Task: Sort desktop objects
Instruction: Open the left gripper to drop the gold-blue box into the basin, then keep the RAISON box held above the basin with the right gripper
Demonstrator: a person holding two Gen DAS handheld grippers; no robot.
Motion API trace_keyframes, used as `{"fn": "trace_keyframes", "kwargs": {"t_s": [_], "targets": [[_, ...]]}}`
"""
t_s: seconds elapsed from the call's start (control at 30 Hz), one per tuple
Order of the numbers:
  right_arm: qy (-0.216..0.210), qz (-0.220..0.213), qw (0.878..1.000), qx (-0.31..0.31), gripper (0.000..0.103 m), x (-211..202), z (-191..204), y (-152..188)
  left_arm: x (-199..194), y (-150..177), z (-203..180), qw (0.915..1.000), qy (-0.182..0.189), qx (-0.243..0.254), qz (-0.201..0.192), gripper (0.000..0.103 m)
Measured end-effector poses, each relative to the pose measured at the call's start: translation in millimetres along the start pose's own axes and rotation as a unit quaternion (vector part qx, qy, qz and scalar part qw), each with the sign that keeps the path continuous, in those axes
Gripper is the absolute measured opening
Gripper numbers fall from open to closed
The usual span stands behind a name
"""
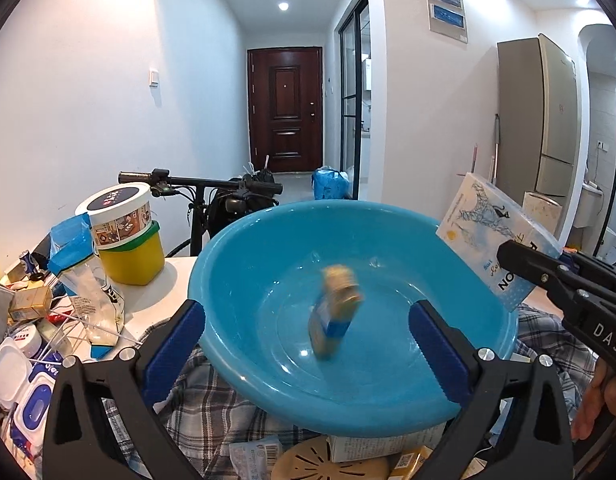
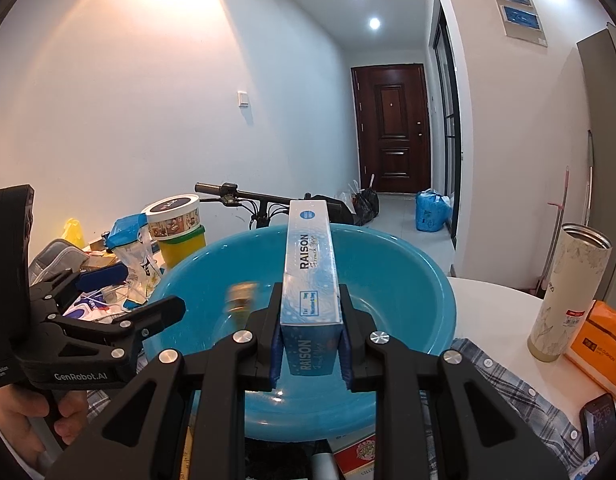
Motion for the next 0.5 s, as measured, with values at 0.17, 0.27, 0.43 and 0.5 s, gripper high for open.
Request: {"fn": "trace_keyframes", "kwargs": {"t_s": [0.17, 0.27, 0.43, 0.5], "targets": [[0.0, 0.002, 1.0, 0.001, 0.021, -1.6, -2.0, -0.2, 1.3, 0.5, 1.7, 1.0, 0.002, -0.004, 0.002, 0.103], [0.001, 0.0, 1.0, 0.002, 0.021, -1.2, -2.2, -0.1, -0.8, -0.1, 2.7, 0.9999, 0.007, -0.011, -0.003, 0.103], [0.002, -0.003, 1.0, 0.002, 0.021, -1.7, -1.2, -0.8, -1.2, -0.5, 3.9, 0.9999, 0.01, -0.013, -0.003, 0.103], [0.002, -0.001, 1.0, 0.003, 0.021, -0.4, -1.2, -0.1, -1.3, 0.0, 3.3, 0.9999, 0.01, -0.013, -0.002, 0.103]]}}
Point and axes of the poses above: each gripper's, at about its wrist camera, not at the fingertips, and x roughly the way its jaws point, z to its left, y to its underside, the point moved 7 cm from there along x, roughly the way its jaws point, and after that the axes turned 15 degrees about x, right-handed, at the moved point
